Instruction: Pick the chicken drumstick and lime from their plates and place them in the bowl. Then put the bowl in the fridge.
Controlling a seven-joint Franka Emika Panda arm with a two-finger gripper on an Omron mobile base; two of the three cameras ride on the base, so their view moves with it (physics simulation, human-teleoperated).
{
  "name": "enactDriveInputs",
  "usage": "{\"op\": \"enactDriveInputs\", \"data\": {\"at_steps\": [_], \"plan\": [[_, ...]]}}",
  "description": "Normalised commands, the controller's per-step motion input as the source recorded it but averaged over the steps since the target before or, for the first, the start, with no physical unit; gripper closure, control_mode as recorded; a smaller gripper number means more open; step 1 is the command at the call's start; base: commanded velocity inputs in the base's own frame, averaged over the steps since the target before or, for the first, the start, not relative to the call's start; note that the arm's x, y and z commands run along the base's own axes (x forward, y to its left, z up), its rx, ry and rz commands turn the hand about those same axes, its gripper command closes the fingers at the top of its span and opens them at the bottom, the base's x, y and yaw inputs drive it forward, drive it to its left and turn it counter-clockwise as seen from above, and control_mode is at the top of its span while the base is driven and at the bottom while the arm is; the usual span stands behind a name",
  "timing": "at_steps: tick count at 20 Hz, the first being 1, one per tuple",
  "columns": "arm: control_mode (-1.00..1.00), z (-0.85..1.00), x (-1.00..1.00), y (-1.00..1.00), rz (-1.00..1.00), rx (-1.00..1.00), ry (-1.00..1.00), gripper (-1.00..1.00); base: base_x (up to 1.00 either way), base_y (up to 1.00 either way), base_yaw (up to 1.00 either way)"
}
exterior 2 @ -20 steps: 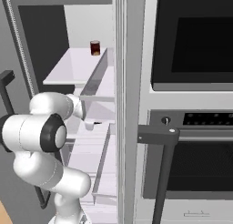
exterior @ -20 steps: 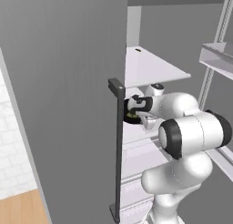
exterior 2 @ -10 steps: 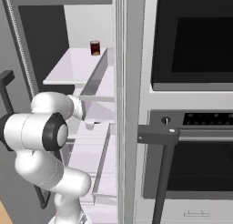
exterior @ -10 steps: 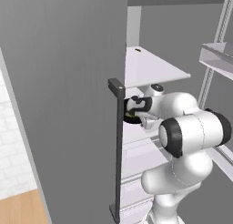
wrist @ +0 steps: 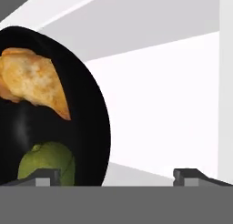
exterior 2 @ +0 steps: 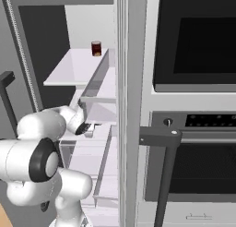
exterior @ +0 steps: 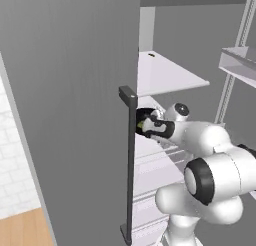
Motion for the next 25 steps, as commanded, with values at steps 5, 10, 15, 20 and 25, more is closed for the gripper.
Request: {"op": "enactDriveInputs", "data": {"at_steps": [5, 10, 15, 20, 25], "plan": [[-1.0, 0.65, -0.85, 0.0, 0.0, 0.0, -0.03, -1.0, 0.0, 0.0, 0.0], [-1.0, 0.93, -0.91, 0.05, 0.0, 0.0, -0.03, -1.0, 0.0, 0.0, 0.0], [-1.0, 1.0, -0.79, 0.01, 0.0, 0.0, 0.0, -1.0, 0.0, 0.0, 0.0], [-1.0, 1.0, -0.92, 0.0, 0.0, 0.0, 0.01, -1.0, 0.0, 0.0, 0.0], [-1.0, 0.39, -0.99, 0.0, -0.03, -0.03, 0.0, -1.0, 0.0, 0.0, 0.0]]}}
